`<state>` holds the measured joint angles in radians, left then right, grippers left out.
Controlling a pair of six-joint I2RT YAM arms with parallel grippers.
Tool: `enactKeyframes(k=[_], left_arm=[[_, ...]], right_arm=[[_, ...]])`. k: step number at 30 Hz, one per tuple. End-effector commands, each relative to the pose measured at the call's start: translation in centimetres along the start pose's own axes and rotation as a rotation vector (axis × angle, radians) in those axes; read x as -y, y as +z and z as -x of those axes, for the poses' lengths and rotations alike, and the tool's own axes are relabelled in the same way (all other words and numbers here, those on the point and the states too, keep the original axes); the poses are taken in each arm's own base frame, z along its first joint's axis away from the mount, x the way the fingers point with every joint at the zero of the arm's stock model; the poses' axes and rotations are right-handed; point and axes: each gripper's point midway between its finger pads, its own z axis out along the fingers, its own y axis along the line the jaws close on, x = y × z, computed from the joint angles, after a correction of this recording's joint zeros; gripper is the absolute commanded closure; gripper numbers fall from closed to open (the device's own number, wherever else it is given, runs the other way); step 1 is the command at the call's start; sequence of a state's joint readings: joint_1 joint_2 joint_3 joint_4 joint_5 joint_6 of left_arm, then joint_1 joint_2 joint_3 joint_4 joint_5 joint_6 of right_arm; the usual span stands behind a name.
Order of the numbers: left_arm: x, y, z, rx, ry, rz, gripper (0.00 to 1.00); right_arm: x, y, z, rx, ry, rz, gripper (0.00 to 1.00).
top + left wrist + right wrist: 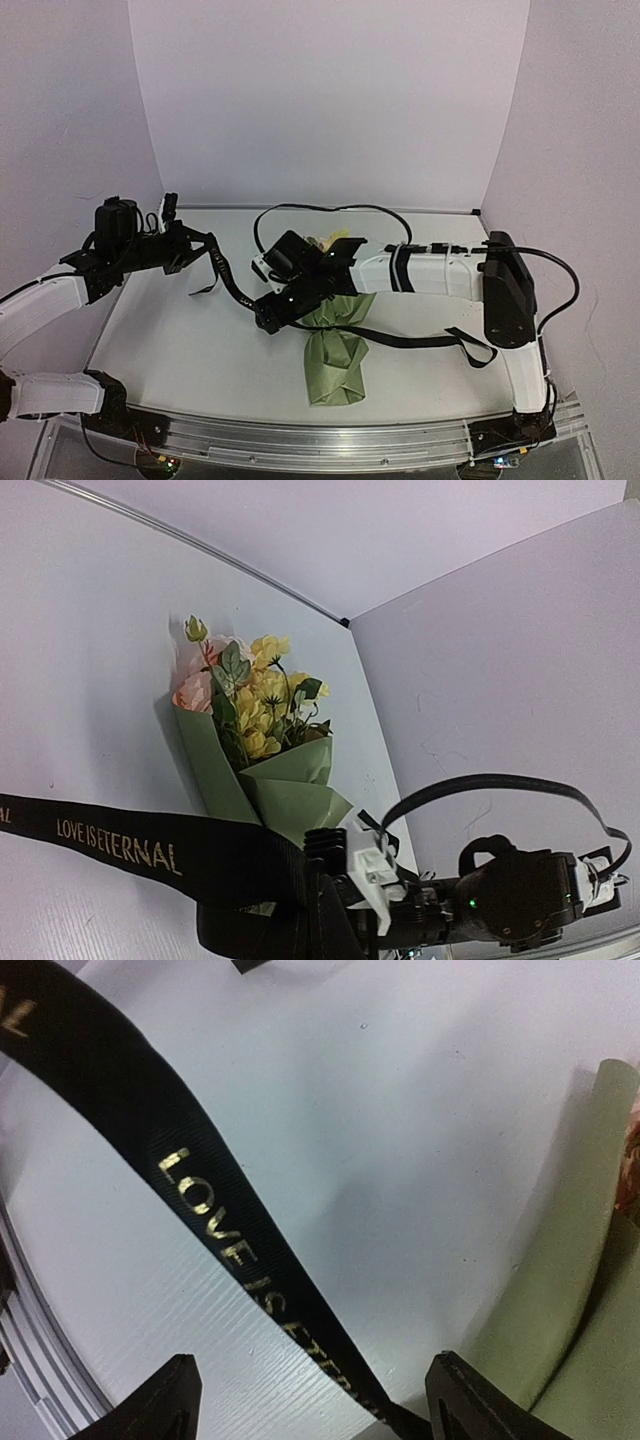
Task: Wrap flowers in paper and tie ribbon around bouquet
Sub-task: Pass from the left arm to the right
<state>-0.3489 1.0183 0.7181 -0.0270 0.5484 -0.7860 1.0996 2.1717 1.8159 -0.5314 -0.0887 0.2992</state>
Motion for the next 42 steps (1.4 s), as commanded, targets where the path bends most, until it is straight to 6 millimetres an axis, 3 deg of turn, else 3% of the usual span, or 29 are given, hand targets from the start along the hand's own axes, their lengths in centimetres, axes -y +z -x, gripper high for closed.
enactKeyframes(k=[1,13,27,35,39,42], left_arm=[[2.1,-0.9,1.1,0.033,0.027,-0.035,1.0],[1.3,-0.8,0.5,0.013,0.019,-0.012,1.0],[1.7,-1.2,0.5,0.014,0.027,-0.006,1.0],[1.2,-1.4,0.2,0.013,0.02,0.018,1.0],[0.3,-1.4,-0.1,0.015,0.011,0.044,1.0],[-0.2,-1.4,-0.3,0.014,0.007,0.06,1.0]], right_arm=[[-0.7,0.7,3.0,0.088,-0.011,0.019,0.24],[-0.9,1.1,4.4,0.132,-0.01,0.019,0.39],[-2.1,2.7,5.0,0.125,0.014,0.074,0.41],[-2.1,2.7,5.9,0.151,0.022,0.063,0.46],[-2.1,1.9,6.2,0.161,0.026,0.06,0.59],[-2.0,1.2,6.1,0.163,0.027,0.061,0.75]])
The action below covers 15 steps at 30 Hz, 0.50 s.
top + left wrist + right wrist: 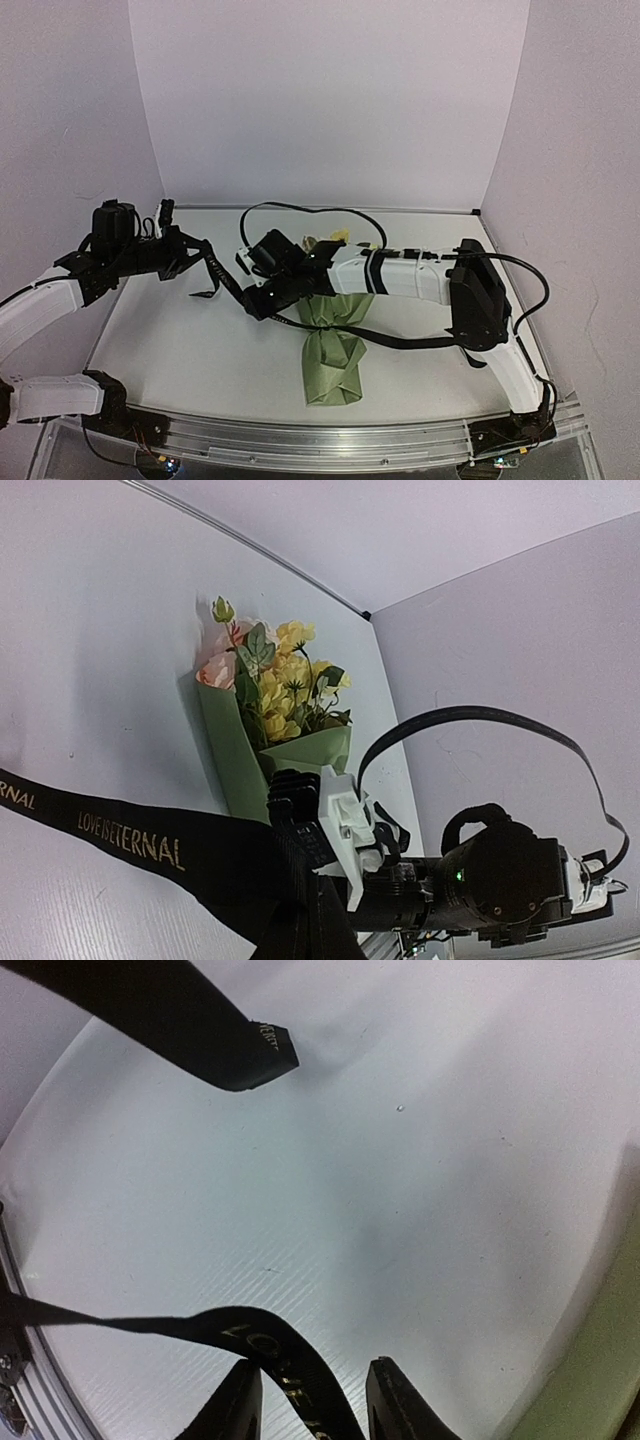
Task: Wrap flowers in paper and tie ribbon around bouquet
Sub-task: Pass from the left arm to the right
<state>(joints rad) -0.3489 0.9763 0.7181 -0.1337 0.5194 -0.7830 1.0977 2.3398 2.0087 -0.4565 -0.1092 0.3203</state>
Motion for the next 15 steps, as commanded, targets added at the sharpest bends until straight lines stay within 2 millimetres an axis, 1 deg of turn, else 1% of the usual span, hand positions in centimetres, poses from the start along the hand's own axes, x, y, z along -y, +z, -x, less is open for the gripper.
enactKeyframes(k=[1,4,5,6,10,13,15], left_arm=[[0.6,-0.6,0.6,0.033,0.036,0.004,1.0],[0.1,-0.6,0.5,0.036,0.037,0.023,1.0],[-0.2,-0.5,0.5,0.037,0.039,0.035,1.0],[-0.6,-0.5,0.4,0.036,0.04,0.049,1.0],[-2.8,0.1,-0.4,0.027,0.047,0.11,1.0],[-3.8,1.0,-1.1,-0.005,0.074,0.115,1.0],[-3.9,1.8,-1.6,-0.028,0.097,0.1,0.99]], right_arm=[[-0.5,-2.4,2.5,0.074,0.004,0.008,0.81],[-0.4,-3.4,2.2,0.075,0.004,0.002,0.97],[-0.3,-3.8,2.2,0.08,0.004,-0.002,0.99],[-0.1,-4.4,2.3,0.085,0.003,-0.008,1.0],[0.7,-6.4,1.4,0.093,-0.006,-0.038,1.0],[1.5,-8.2,0.4,0.097,-0.008,-0.065,1.0],[2.0,-9.2,-0.3,0.098,-0.004,-0.075,1.0]])
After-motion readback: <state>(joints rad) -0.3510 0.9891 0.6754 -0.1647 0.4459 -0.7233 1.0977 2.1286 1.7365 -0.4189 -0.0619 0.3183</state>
